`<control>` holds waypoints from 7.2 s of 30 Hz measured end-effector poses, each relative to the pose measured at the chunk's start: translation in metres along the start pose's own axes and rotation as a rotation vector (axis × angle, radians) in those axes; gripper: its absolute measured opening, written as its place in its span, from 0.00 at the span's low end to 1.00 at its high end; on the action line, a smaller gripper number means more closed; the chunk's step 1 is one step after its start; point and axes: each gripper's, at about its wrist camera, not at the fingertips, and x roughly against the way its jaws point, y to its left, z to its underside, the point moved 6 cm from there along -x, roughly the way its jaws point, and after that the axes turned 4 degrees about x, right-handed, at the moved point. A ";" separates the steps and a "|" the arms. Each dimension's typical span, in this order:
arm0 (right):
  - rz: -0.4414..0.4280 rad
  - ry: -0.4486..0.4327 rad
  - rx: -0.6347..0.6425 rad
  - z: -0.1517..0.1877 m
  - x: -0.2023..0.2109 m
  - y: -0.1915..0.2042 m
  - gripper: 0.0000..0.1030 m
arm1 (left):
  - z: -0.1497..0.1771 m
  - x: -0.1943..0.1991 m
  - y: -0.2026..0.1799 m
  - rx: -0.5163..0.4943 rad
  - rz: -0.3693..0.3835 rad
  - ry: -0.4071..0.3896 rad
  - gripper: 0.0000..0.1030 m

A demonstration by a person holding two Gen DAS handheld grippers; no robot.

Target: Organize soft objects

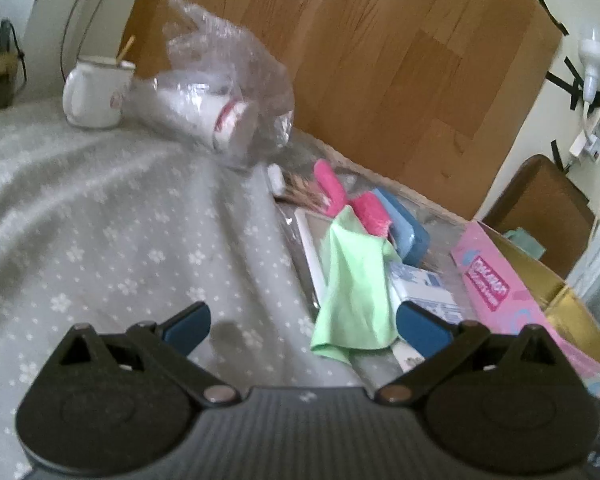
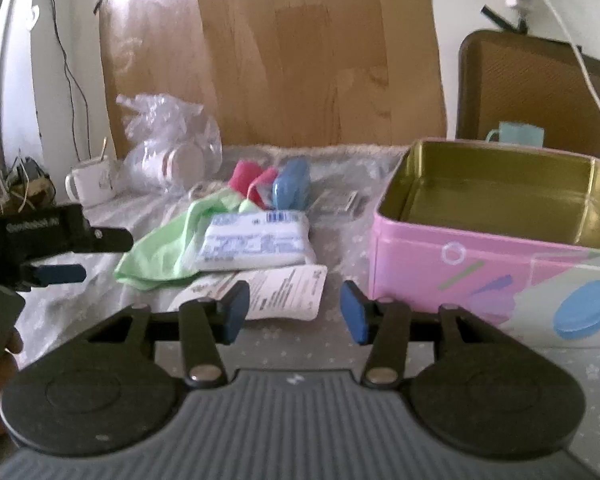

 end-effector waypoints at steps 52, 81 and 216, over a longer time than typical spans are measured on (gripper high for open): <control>0.248 -0.128 -0.196 -0.020 0.070 -0.182 0.12 | 0.050 -0.070 -0.315 -0.446 0.503 0.256 0.84; -0.144 0.129 0.134 -0.036 -0.075 0.030 0.76 | -0.002 0.028 -0.012 -0.230 0.089 -0.069 0.95; 0.172 -0.208 -0.059 -0.024 0.060 -0.104 0.56 | -0.003 -0.010 -0.161 -0.283 0.337 0.094 0.92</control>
